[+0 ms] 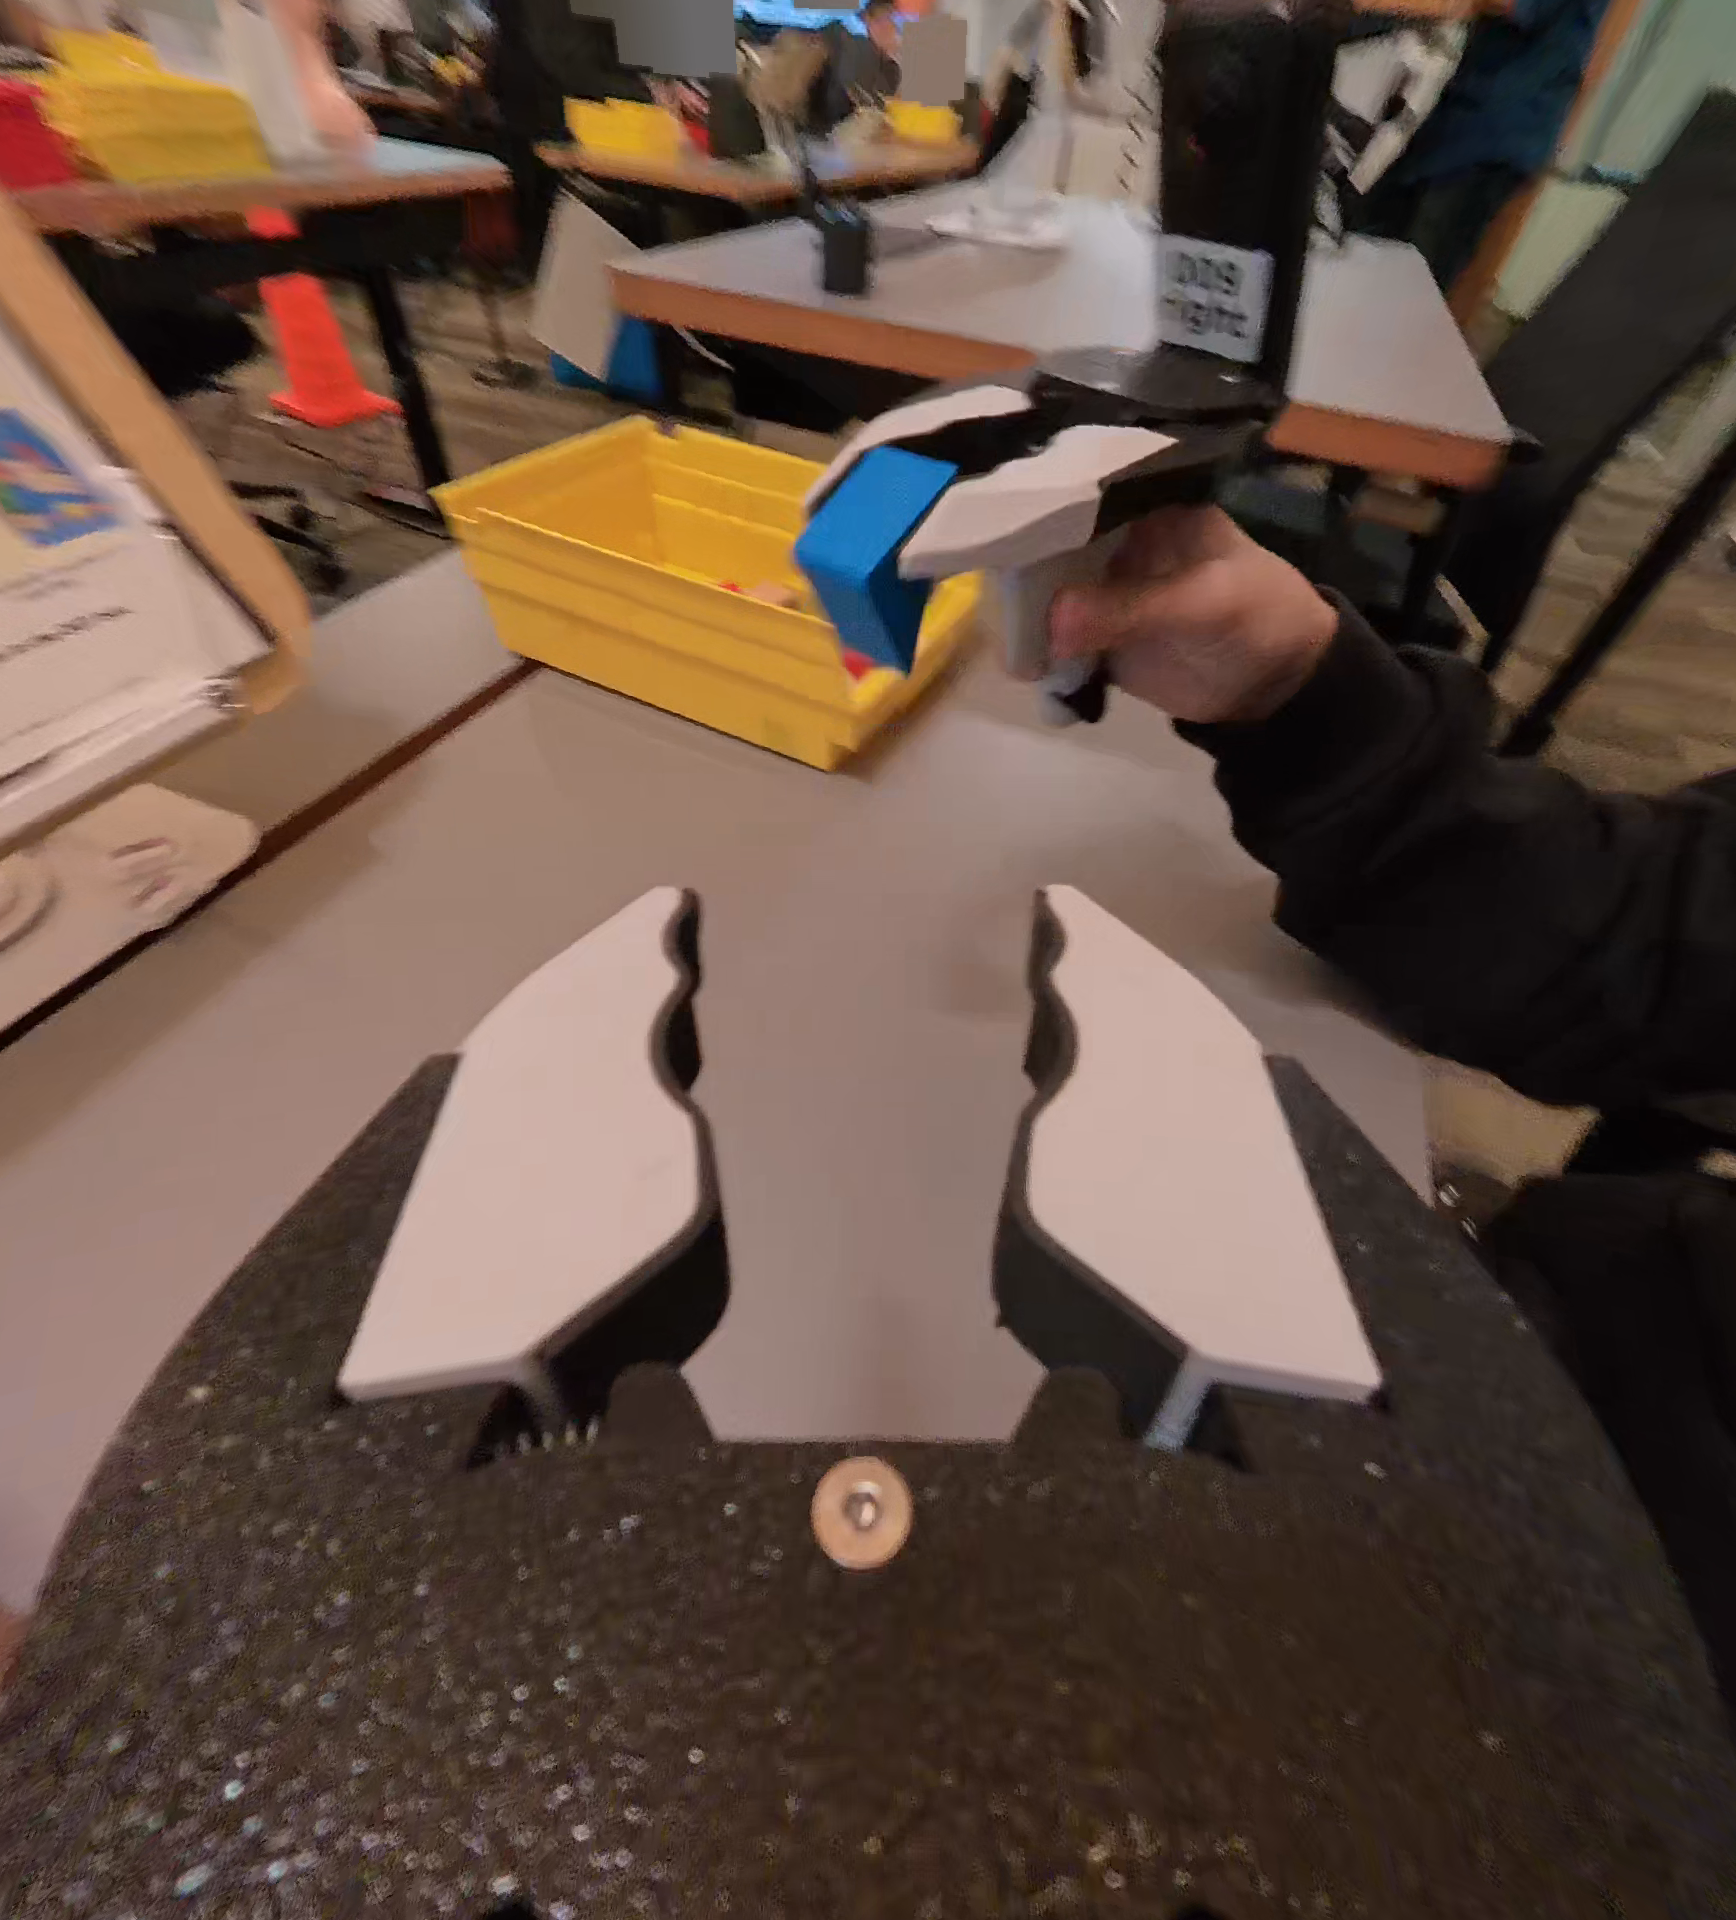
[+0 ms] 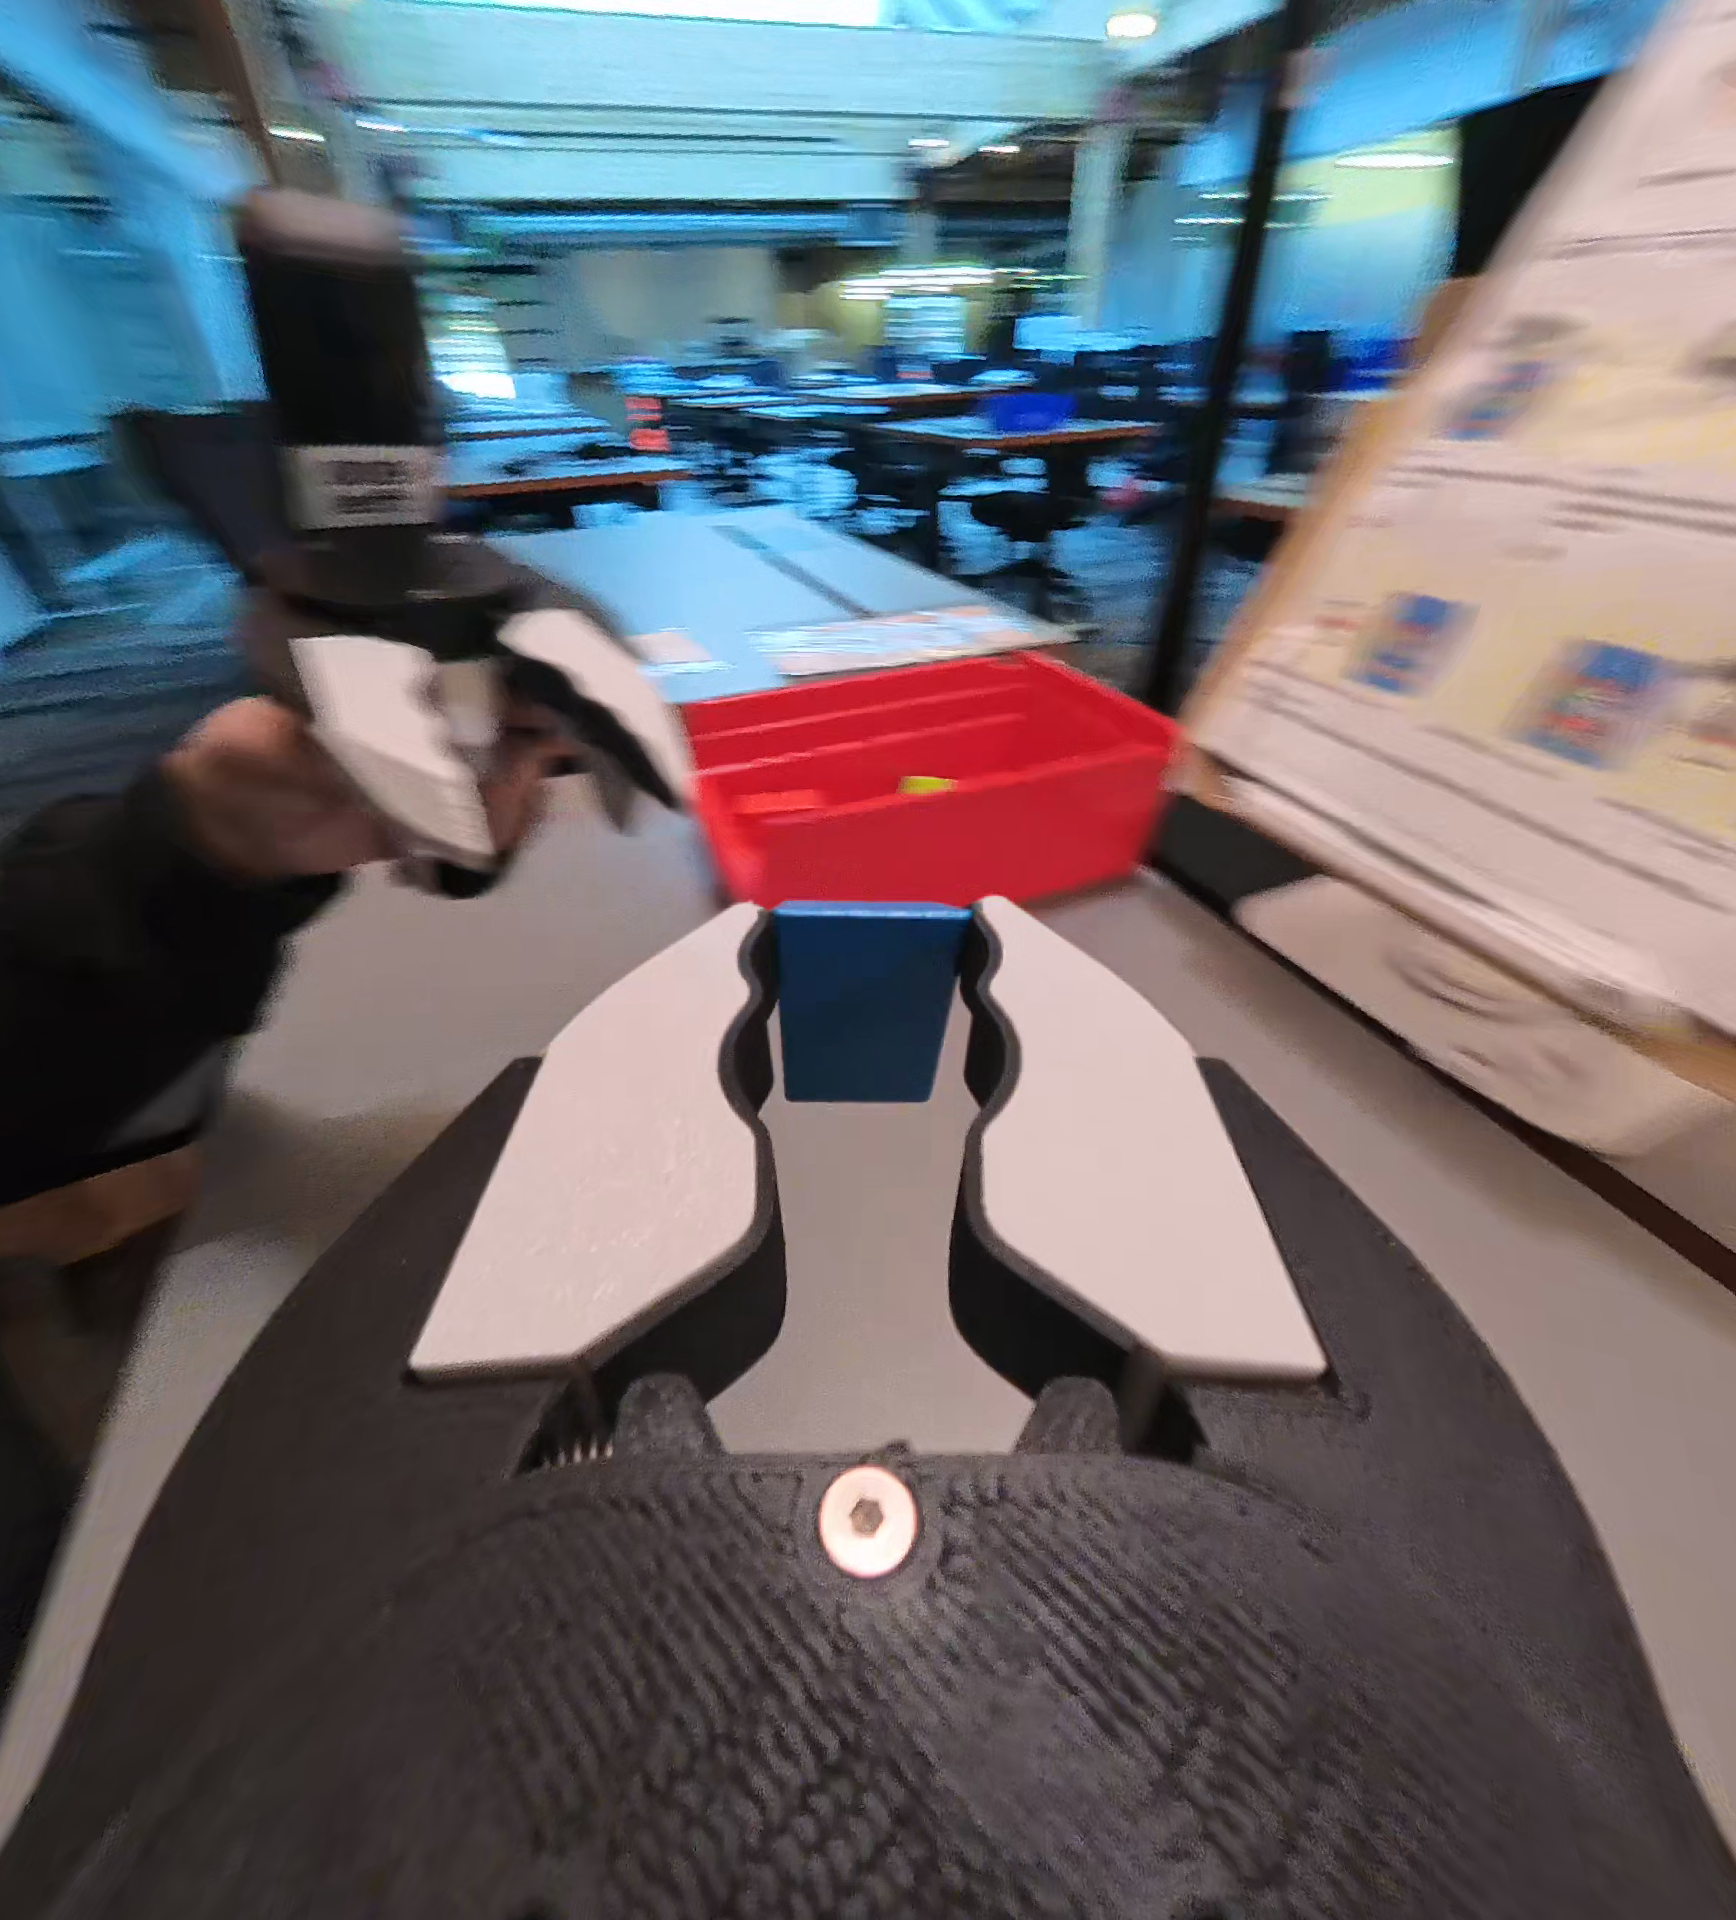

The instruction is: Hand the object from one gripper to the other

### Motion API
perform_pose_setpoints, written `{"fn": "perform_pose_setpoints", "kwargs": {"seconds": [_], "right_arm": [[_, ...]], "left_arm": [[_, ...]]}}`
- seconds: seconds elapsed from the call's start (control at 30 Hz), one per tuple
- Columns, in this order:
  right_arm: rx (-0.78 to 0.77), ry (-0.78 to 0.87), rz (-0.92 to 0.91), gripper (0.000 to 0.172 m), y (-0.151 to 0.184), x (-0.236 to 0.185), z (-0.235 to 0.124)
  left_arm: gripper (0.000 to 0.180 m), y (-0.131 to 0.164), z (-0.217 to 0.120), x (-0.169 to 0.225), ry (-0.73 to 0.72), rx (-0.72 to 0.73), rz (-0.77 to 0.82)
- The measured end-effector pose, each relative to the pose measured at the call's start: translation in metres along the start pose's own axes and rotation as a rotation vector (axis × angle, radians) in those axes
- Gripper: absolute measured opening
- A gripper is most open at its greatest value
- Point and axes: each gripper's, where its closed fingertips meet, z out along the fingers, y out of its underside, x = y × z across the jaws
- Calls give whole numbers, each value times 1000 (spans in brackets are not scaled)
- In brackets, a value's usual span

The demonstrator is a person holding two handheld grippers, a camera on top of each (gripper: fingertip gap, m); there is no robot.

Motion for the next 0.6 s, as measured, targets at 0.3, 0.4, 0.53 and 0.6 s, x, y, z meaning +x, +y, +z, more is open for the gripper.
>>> {"fn": "perform_pose_setpoints", "kwargs": {"seconds": [0.3,0.4,0.53,0.6], "right_arm": [[-219,760,163,35,56,207,-178],[-310,789,268,35,80,247,-188],[-439,806,390,35,108,279,-173],[-514,808,434,35,123,287,-163]], "left_arm": [[74,14,-50,-35,-112,156,-98],[79,26,-51,-37,-103,138,-118],[82,32,-52,-43,-138,149,-103],[82,35,-60,-51,-207,108,-80]]}}
